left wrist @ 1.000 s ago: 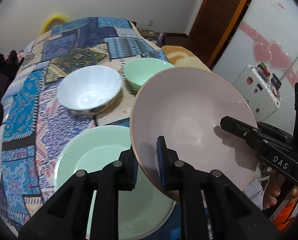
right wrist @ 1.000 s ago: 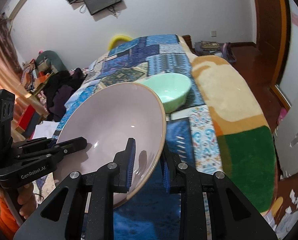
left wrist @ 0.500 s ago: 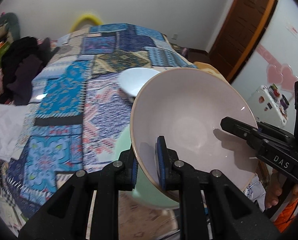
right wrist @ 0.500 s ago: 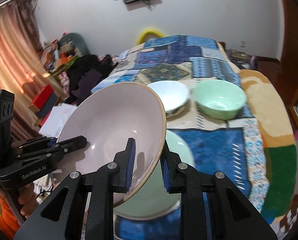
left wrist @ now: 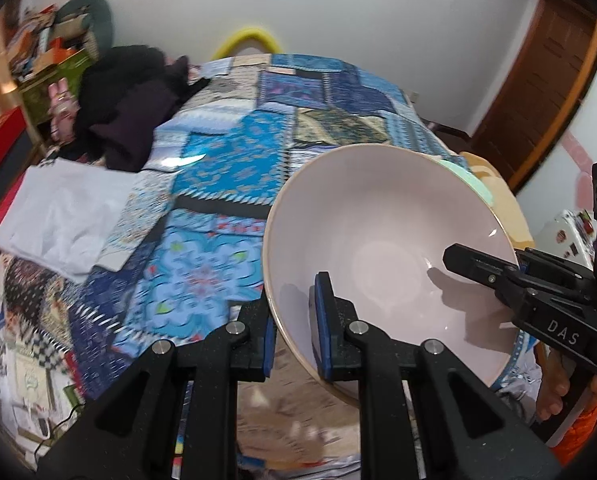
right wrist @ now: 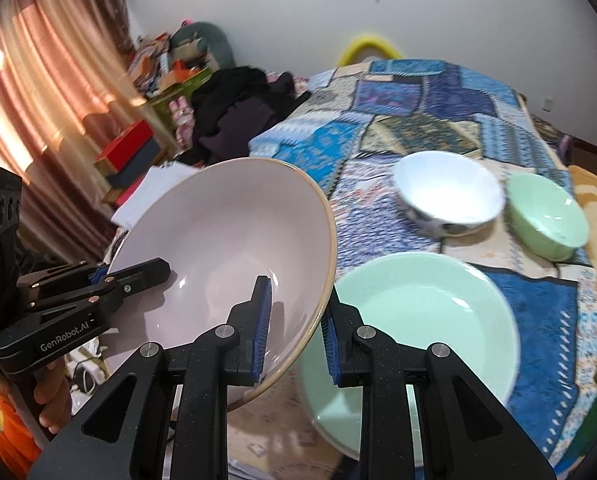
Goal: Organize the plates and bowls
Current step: 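Lift the pink bowl with both grippers and carry it toward the plate stack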
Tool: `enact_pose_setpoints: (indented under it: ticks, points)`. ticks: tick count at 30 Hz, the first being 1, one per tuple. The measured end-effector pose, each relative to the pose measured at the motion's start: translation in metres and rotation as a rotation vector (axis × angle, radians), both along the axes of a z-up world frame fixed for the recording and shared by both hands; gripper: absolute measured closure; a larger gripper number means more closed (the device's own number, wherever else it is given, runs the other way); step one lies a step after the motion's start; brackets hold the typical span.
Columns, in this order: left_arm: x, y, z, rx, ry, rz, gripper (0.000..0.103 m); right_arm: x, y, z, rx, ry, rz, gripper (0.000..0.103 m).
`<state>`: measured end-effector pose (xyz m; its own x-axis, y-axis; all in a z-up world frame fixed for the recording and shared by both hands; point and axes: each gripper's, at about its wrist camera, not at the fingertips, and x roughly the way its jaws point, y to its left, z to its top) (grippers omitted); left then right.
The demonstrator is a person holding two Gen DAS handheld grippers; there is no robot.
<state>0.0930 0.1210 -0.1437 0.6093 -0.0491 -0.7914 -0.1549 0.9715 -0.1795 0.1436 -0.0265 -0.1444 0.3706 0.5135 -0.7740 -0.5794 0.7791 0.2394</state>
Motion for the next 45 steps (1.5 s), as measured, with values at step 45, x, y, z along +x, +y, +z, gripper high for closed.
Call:
enact_pose_setpoints:
  ticks: [45]
  points:
    - [-0.022,0.069,-0.055,0.046,0.124,0.175,0.086,0.015,0.017,-0.024,-0.034,0.071,0.052,0.078]
